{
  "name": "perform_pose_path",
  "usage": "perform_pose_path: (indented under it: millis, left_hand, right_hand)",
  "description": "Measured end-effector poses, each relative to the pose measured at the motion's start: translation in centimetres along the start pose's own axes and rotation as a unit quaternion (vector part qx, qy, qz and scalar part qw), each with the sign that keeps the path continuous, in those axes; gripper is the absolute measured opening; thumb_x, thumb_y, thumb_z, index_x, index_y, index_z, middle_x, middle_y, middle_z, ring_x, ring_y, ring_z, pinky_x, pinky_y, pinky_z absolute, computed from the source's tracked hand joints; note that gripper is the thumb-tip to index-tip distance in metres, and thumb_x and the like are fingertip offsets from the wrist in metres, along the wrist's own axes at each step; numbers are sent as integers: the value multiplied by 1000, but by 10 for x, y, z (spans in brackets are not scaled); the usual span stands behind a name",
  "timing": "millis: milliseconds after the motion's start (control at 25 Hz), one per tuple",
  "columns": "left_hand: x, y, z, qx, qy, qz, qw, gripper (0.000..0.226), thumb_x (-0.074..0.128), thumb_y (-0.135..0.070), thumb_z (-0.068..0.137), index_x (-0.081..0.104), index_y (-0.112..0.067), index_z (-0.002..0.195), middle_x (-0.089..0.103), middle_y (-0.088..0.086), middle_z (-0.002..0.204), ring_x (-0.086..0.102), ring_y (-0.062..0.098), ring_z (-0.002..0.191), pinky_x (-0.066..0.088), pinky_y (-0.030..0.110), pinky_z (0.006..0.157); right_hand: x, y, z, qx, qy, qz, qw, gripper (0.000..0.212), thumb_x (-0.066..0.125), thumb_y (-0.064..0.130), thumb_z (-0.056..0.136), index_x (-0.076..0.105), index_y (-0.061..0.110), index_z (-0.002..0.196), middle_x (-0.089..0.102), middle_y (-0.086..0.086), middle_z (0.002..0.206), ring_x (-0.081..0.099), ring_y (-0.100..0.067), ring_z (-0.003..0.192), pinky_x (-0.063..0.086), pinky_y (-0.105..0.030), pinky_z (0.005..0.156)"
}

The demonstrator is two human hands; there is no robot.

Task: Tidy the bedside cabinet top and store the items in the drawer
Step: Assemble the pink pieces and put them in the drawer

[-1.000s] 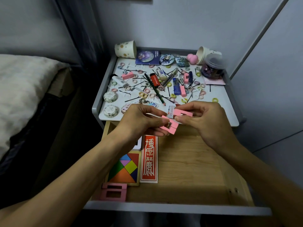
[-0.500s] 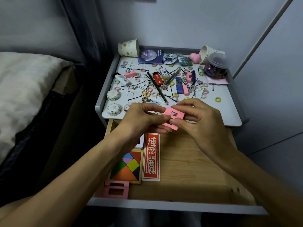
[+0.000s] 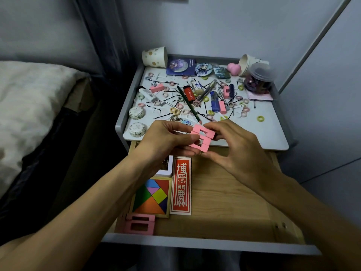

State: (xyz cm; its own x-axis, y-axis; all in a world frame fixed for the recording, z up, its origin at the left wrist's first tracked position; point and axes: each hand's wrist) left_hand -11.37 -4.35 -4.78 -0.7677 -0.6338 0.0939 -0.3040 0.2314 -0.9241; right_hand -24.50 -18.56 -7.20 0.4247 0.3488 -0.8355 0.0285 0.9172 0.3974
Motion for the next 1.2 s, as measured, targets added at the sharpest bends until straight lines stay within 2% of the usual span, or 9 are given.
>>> perform_pose_path:
  millis: [280,400,600,760,960,1080,1200]
  left_hand:
    - [-1,-1,-1,-5,-5,-6,1000,7,67,1,84,70,-2,90,75,17,83,72,20,62,59,20,57]
    - [-3,-1,0,-6,-6,-4,1000,8,66,0,85,70,-2,92,75,18,84,72,20,63,58,20,57]
    - [-5,2,0,-4,-12,-1,1000,10,67,1,85,69,0,94,75,18,86,72,20,63,58,20,57]
    - [-9,4,-1,-7,-16,-5,1000,10,67,1,85,68,1,94,75,18,84,72,22,64,59,22,58]
    - [-11,6,-1,-11,-7,7,1000,14,67,1,85,67,4,98,75,18,86,71,19,62,59,21,58]
    - [-17,7,2,-16,11,59,998,18,67,-2,87,65,6,103,75,18,85,72,20,63,59,22,58]
    - [-23,5,1,-24,37,146,988,15,65,-6,90,65,4,102,75,17,81,72,22,64,62,30,64]
  right_hand:
    - [4,1,1,-26,-15,-4,1000,56,82,18,75,59,5,125,64,-7,116,61,-13,104,49,-18,88]
    - [4,1,2,-31,-22,-21,999,56,81,21,75,60,4,124,66,-9,115,63,-18,103,53,-24,86]
    - [9,3,0,-39,-27,-48,998,55,77,22,78,59,2,127,65,-11,116,63,-21,106,51,-24,89]
    - [13,7,0,-52,-30,-60,996,55,76,24,79,60,0,126,65,-13,117,64,-23,107,55,-30,89]
    - [17,11,-1,-30,-31,-45,998,54,79,20,78,61,1,125,66,-11,115,65,-21,103,53,-26,87]
    - [22,13,0,-16,-17,-13,1000,54,80,19,76,62,3,124,67,-9,113,65,-20,101,56,-30,86]
    - [27,12,-1,-4,2,26,1000,56,81,22,75,62,5,125,67,-6,113,64,-17,102,56,-33,86]
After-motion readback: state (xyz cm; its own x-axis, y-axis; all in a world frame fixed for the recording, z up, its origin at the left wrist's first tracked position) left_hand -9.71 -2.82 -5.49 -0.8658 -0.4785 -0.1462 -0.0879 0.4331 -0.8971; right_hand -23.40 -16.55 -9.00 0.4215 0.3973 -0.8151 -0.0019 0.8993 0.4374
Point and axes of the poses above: each hand's wrist, its own z-axis towards the middle knuckle, its own x-axis out of the palm, y = z × x
